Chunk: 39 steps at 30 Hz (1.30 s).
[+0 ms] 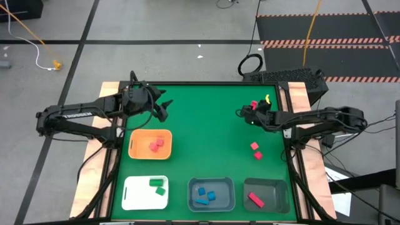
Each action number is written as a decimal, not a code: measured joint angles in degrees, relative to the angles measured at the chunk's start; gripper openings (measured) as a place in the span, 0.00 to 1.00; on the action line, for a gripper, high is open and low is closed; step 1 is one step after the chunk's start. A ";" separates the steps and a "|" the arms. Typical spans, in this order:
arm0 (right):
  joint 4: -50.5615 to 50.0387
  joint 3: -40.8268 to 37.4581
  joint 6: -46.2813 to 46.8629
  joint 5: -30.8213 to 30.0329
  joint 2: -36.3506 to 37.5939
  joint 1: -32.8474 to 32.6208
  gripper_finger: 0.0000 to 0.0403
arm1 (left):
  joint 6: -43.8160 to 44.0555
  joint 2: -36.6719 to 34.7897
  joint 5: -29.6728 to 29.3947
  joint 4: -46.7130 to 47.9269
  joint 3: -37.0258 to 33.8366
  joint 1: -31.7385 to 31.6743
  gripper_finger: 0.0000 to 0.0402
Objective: Sort & place blocks by color
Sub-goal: Put the top red block into the gray bin
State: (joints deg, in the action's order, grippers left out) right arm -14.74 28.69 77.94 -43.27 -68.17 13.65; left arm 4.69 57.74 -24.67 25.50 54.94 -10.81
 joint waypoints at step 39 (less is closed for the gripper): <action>4.19 0.12 -9.58 0.26 -19.83 8.88 0.28 | 0.14 0.02 0.11 3.52 -0.02 -0.15 0.64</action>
State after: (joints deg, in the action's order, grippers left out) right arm -10.55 28.82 68.36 -43.01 -88.01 22.53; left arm 4.83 57.76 -24.56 29.02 54.92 -10.96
